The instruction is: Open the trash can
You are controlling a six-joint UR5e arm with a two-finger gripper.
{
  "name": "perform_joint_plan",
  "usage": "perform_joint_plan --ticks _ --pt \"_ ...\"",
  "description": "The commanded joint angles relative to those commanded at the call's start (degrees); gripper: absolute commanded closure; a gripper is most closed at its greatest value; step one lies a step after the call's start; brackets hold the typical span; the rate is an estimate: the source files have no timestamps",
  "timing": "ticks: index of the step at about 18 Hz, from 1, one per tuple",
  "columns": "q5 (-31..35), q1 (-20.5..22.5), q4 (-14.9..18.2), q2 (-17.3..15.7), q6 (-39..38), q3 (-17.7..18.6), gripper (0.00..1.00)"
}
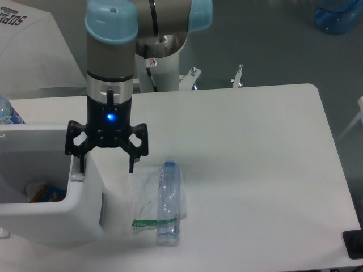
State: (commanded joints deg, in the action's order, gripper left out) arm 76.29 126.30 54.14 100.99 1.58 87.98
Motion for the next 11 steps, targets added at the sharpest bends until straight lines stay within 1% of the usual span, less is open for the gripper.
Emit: perform_joint_plan --ticks 3,5,8,11 --pt "0.0 0.0 0.0 0.0 0.0 -0.2 0.00" --pt "-0.1 0.0 0.1 -0.2 0.0 -1.1 0.00" --pt "-0.1 0.6 -0.2 -0.3 1.1 -3.5 0.00" --pt "0.2 2.0 -0.2 0.0 3.9 -6.8 0.00"
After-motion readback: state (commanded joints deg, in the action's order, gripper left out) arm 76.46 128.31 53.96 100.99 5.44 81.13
